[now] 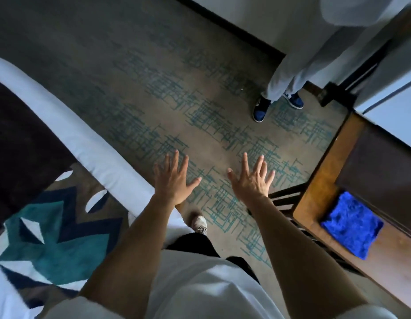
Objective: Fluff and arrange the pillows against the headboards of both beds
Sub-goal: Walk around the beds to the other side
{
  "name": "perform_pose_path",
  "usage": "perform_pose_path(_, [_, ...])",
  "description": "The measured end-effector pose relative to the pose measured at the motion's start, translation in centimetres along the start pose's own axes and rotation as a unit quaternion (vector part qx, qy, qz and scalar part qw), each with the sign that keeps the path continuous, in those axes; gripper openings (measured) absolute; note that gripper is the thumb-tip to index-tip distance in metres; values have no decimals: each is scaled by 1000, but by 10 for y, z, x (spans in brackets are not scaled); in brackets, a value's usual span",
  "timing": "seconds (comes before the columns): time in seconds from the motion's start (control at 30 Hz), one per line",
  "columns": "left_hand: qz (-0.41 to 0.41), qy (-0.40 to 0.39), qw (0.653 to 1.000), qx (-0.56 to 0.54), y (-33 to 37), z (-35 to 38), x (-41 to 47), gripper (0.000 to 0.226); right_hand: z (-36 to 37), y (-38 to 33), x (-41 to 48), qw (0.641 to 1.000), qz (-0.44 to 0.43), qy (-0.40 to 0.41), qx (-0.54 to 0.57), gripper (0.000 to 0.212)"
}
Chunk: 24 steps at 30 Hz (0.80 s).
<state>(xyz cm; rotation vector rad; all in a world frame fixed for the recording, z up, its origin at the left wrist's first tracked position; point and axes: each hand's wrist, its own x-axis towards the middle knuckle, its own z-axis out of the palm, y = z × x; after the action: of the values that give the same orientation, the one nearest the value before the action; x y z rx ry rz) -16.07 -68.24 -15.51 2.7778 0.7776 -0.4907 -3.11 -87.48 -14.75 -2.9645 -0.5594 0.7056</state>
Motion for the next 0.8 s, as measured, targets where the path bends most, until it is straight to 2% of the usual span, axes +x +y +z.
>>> perform_pose_path(0.23, [-45,-1,999,-6,-34,-24,48,92,-19,-56,60,997,-66,-5,-41,81])
perform_pose_path(0.5, [-138,-1,988,-66,-65,-28,82,90,-33,-109,126,988,-142,-20,-62,81])
perform_pose_path(0.8, [-267,10,951,-157,-88,-52,153,87,-71,-176,234,964,-237,-53,-111,81])
